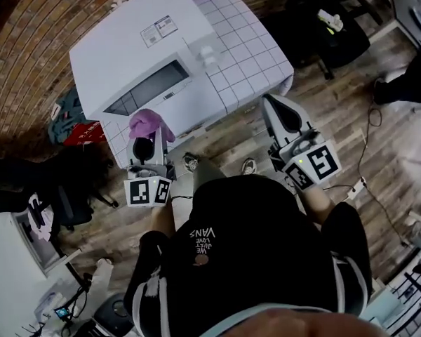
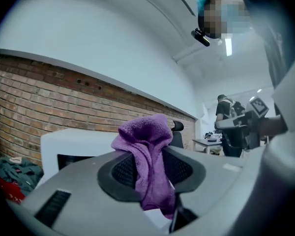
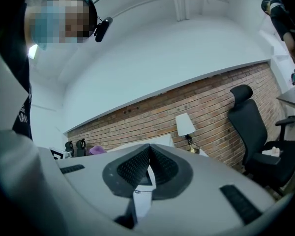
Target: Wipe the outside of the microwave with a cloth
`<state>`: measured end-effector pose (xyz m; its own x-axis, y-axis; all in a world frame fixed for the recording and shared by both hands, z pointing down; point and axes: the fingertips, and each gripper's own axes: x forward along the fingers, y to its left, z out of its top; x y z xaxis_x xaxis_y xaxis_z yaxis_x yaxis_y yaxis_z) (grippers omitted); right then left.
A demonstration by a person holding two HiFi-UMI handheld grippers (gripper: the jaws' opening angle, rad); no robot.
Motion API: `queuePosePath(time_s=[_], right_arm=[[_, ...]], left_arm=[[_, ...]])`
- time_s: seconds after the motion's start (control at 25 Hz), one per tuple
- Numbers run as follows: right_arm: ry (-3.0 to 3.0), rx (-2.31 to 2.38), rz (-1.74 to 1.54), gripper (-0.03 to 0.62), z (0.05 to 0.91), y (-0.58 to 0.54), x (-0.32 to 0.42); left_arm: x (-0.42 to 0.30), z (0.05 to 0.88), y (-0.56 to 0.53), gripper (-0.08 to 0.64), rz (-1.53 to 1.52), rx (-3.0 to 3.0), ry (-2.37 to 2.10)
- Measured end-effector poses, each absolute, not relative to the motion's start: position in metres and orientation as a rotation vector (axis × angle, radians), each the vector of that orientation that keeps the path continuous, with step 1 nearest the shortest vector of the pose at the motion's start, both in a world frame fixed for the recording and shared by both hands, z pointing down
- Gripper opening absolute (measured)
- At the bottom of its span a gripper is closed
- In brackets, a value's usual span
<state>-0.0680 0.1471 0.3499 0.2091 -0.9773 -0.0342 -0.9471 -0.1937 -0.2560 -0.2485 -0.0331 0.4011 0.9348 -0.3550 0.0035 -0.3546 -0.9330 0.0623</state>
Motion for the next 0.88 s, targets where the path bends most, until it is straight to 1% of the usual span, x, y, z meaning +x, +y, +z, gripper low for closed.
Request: queuePosePath(time_s=[0.24,0.44,0.72,0.88], right_arm=[[1.746,-2.318,-0.178,-0.003,0.357,0.2,-0.017],[1.682,-2.344,-0.183,-0.003,0.368,0.216,0.03],[1.801,-2.282,-0.161,-0.003,0.358,0.196,0.108],[1.878,-2.216,-0.179,-0.003,0.348,0.169,0.153]], left_arm=[[-0.168,0.406,0.025,0.133,0.014,3.023,-0.377],[-0.098,0.413,0.048,0.133,0.016,3.026,-0.258],[-0.002,0.411,0.045,0.133,-0.012,3.027,-0.321],[0.035,0.404,0.034,0.133,-0.039,2.986,-0.405]])
